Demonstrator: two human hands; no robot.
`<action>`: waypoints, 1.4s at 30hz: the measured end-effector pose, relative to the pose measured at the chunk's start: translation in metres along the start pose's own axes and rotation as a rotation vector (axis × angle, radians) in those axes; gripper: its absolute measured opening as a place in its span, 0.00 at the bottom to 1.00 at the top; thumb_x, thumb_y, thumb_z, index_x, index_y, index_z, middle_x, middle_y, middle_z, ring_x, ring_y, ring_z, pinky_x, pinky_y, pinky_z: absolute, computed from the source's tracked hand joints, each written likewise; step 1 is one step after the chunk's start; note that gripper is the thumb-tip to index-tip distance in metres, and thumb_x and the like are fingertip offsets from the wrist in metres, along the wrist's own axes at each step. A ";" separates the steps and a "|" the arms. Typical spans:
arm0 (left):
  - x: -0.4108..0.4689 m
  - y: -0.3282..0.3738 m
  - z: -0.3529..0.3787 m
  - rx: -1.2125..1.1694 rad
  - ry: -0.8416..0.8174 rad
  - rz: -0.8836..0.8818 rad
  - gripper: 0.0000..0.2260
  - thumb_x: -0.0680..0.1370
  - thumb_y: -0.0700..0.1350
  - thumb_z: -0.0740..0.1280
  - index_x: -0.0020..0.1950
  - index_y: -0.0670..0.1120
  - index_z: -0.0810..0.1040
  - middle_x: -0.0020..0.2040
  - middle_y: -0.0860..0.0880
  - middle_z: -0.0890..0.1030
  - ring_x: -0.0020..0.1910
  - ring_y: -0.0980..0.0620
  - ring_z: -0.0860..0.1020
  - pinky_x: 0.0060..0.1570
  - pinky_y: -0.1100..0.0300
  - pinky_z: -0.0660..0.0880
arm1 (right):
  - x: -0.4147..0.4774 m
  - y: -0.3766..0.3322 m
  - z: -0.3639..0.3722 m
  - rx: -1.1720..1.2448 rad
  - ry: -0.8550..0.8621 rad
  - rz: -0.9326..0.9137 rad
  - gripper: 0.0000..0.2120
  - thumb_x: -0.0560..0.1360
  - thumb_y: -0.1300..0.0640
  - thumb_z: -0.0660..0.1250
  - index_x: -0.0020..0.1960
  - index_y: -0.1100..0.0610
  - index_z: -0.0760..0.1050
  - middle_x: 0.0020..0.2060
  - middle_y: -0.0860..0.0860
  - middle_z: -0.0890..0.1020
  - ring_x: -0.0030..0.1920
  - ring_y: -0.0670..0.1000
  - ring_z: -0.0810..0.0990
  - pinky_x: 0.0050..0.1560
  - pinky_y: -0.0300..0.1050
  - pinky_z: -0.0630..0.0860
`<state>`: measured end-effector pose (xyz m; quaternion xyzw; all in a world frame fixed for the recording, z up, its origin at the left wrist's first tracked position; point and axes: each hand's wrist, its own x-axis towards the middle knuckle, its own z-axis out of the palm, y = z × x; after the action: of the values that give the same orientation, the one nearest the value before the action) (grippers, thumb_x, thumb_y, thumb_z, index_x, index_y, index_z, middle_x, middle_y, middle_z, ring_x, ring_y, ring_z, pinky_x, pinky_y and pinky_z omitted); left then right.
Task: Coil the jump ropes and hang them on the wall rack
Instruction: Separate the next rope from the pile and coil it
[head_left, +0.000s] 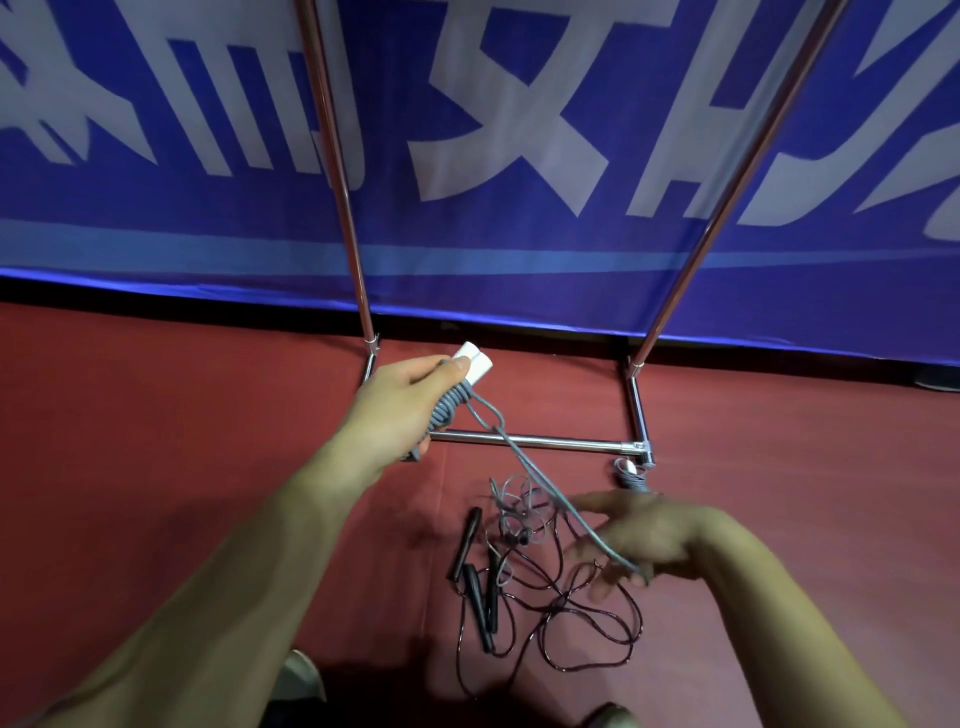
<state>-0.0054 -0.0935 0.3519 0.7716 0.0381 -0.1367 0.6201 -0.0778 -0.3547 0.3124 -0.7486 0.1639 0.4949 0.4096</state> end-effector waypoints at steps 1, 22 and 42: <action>-0.001 -0.001 0.001 0.014 -0.009 0.009 0.09 0.79 0.58 0.67 0.49 0.55 0.84 0.30 0.47 0.78 0.24 0.48 0.70 0.27 0.63 0.66 | 0.004 0.002 0.001 -0.016 -0.050 -0.002 0.44 0.72 0.59 0.77 0.80 0.47 0.56 0.68 0.63 0.75 0.50 0.62 0.86 0.25 0.39 0.73; -0.004 0.009 -0.024 -0.045 0.252 0.110 0.06 0.79 0.58 0.67 0.48 0.63 0.84 0.33 0.49 0.80 0.26 0.51 0.74 0.27 0.57 0.73 | 0.034 0.037 0.015 -0.184 0.069 0.127 0.26 0.69 0.48 0.80 0.59 0.54 0.70 0.40 0.60 0.85 0.33 0.56 0.85 0.24 0.40 0.73; -0.029 0.037 0.008 -0.310 -0.357 0.146 0.13 0.78 0.56 0.66 0.58 0.51 0.83 0.33 0.42 0.76 0.22 0.49 0.68 0.21 0.64 0.65 | 0.031 -0.016 0.023 -0.126 0.377 -0.624 0.45 0.69 0.42 0.78 0.76 0.30 0.55 0.31 0.46 0.79 0.31 0.47 0.75 0.39 0.42 0.75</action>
<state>-0.0261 -0.1060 0.3929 0.6316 -0.1075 -0.2182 0.7362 -0.0670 -0.3219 0.2883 -0.8645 -0.0302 0.2086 0.4564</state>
